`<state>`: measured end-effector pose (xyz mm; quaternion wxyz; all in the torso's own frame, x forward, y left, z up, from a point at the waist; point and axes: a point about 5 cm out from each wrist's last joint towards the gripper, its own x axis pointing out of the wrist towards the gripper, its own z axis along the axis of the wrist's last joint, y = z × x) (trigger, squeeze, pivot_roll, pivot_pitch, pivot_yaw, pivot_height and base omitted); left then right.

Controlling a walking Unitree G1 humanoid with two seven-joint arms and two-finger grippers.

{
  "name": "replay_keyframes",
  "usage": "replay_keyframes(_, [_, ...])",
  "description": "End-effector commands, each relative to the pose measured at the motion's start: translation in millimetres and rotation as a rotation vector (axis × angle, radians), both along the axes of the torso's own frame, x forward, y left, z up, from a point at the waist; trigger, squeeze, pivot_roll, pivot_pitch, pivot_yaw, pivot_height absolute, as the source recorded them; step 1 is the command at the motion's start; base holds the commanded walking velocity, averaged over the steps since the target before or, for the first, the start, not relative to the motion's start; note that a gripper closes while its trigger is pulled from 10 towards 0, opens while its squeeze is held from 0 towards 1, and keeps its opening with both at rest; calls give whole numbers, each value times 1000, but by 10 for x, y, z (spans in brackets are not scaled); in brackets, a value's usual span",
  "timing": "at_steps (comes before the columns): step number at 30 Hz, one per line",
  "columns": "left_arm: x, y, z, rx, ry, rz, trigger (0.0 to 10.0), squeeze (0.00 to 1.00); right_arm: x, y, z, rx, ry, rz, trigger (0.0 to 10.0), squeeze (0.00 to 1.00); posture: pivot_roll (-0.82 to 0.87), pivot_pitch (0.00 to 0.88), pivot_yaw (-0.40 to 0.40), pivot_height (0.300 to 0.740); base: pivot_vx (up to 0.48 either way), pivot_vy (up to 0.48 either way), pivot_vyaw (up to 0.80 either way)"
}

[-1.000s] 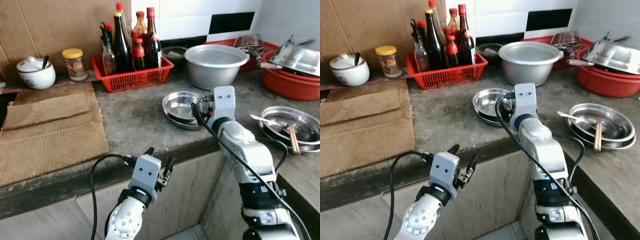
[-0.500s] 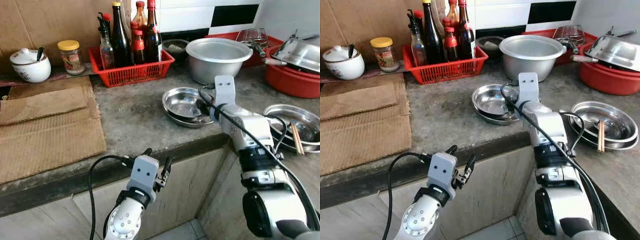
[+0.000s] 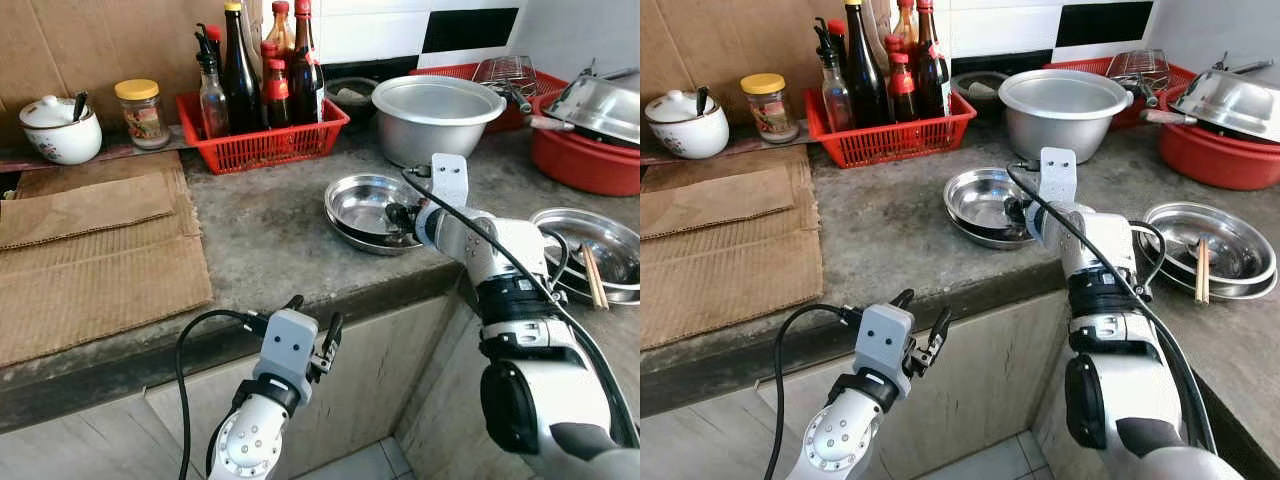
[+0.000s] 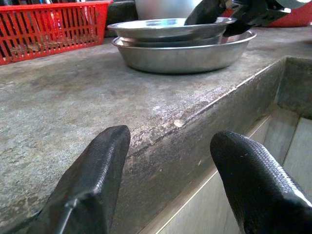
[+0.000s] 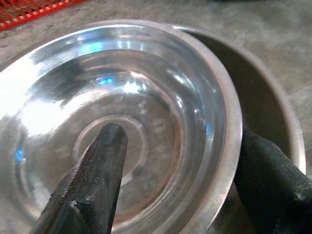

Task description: Kitchen organization

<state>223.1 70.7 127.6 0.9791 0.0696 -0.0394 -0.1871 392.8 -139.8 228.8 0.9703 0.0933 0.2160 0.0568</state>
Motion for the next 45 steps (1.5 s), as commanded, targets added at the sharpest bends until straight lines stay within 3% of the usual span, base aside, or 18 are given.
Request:
replay_keyframes(1, [2, -9, 13, 10, -8, -1, 10000, 0, 8, 25, 32, 29, 22, 19, 10000, 0, 194, 33, -75, 740, 0, 0, 0])
replay_keyframes(2, [3, -11, 11, 9, -9, 0, 10000, 0, 10, 39, -22, 77, 81, 20, 10000, 0, 192, 31, -75, 740, 0, 0, 0])
replay_keyframes(8, [0, -18, 12, 7, -10, 0, 10000, 0, 7, 50, -123, 134, 153, 14, 10000, 0, 196, 29, -79, 740, 0, 0, 0])
replay_keyframes(9, [-1, -16, 11, 7, -10, 2, 10000, 0, 6, 39, -162, 132, 170, 5, 2745, 0, 197, 30, -77, 740, 0, 0, 0])
replay_keyframes(10, [-1, -13, 14, 6, -11, 4, 10000, 0, 4, 28, -192, 135, 184, -6, 0, 0, 197, 32, -80, 740, 0, 0, 0])
replay_keyframes(17, [-1, -4, 13, 5, -10, 8, 10000, 0, 9, 1, -240, 231, 221, -77, 0, 0, 196, 36, -80, 740, 0, 0, 0])
replay_keyframes(22, [2, -10, 15, 1, -9, 9, 10000, 0, 22, -2, -243, 392, 231, -143, 0, 0, 194, 37, -79, 740, 0, 0, 0])
replay_keyframes(28, [12, -4, 13, 6, -10, 15, 10000, 0, 15, 40, -237, 510, 229, -176, 0, 0, 197, 36, -80, 740, 0, 0, 0])
replay_keyframes(33, [19, 6, 16, 4, -12, 20, 10000, 0, 26, 25, -47, 571, 28, -209, 0, 0, 200, 32, -78, 740, 0, 0, 0])
replay_keyframes(34, [23, 4, 17, 2, -14, 18, 10000, 0, -21, 53, 48, 623, -93, -195, 0, 0, 196, 28, -75, 740, 0, 0, 0])
replay_keyframes(37, [26, -4, 18, 1, -15, 15, 10000, 0, -77, 80, 98, 651, -169, -176, 0, 0, 195, 26, -72, 740, 0, 0, 0])
replay_keyframes(38, [35, -15, 23, 2, -17, 11, 10000, 0, -171, 84, 129, 583, -274, -172, 0, 0, 194, 21, -70, 740, 0, 0, 0])
replay_keyframes(41, [43, -18, 27, 4, -20, 8, 10000, 0, -236, 102, 144, 550, -331, -165, 0, 0, 195, 19, -68, 740, 0, 0, 0])
replay_keyframes(44, [57, -13, 29, 5, -22, 7, 10000, 0, -428, 96, 176, 379, -513, -198, 0, 0, 196, 12, -62, 740, 0, 0, 0])
replay_keyframes(45, [57, -13, 29, 5, -22, 7, 10000, 0, -428, 96, 176, 379, -513, -198, 0, 0, 196, 12, -62, 740, 0, 0, 0])
